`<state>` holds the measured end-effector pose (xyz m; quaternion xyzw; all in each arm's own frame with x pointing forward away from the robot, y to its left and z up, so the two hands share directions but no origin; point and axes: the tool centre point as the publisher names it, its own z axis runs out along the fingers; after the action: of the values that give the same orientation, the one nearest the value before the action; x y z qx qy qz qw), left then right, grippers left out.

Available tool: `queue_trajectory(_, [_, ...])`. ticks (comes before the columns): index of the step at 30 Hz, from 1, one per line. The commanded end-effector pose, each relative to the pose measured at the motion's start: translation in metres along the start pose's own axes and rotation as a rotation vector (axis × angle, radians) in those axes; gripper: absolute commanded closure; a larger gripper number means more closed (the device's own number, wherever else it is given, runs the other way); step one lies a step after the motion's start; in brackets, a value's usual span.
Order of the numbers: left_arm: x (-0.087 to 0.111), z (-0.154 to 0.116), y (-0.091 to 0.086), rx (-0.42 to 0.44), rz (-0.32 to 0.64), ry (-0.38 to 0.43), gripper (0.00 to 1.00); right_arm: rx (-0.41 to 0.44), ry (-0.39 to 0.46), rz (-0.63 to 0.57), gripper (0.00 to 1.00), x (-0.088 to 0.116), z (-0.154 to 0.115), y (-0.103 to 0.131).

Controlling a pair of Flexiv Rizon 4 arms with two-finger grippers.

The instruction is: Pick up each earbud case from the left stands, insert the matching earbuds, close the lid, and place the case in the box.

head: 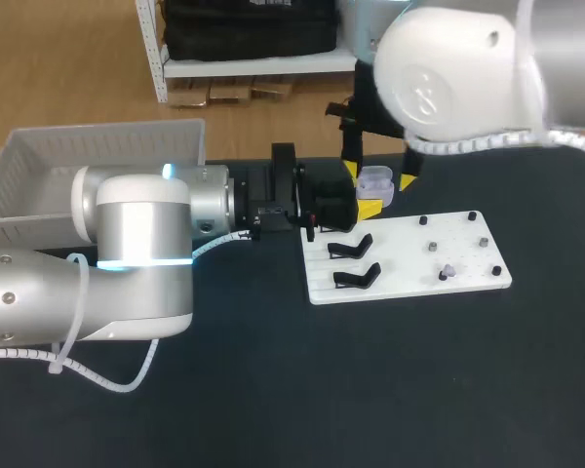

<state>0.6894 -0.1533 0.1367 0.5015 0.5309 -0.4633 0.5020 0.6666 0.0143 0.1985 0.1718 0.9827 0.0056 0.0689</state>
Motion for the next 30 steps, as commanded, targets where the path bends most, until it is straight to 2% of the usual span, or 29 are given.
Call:
queue_trajectory(1, [0.002, 0.001, -0.001, -0.008, 0.005, -0.008, 1.0, -0.148, -0.097, -0.058, 0.0, 0.02, -0.005, -0.038])
queue_trajectory(6, [0.002, 0.001, -0.001, -0.008, 0.005, -0.008, 1.0, -0.222, -0.183, -0.113, 0.0, 0.033, -0.002, -0.063])
queue_trajectory(11, [0.002, 0.001, -0.001, -0.008, 0.005, -0.008, 1.0, -0.207, -0.219, -0.119, 0.0, 0.041, 0.009, -0.081])
queue_trajectory(13, [0.002, 0.001, -0.001, -0.008, 0.005, -0.008, 1.0, -0.177, -0.239, -0.11, 0.0, 0.041, 0.017, -0.089])
queue_trajectory(22, [0.002, 0.001, -0.001, -0.008, 0.005, -0.008, 1.0, -0.173, -0.214, -0.026, 0.0, 0.034, 0.069, -0.111])
queue_trajectory(30, [0.002, 0.001, -0.001, -0.008, 0.005, -0.008, 1.0, -0.171, -0.209, -0.068, 0.0, 0.026, 0.111, -0.109])
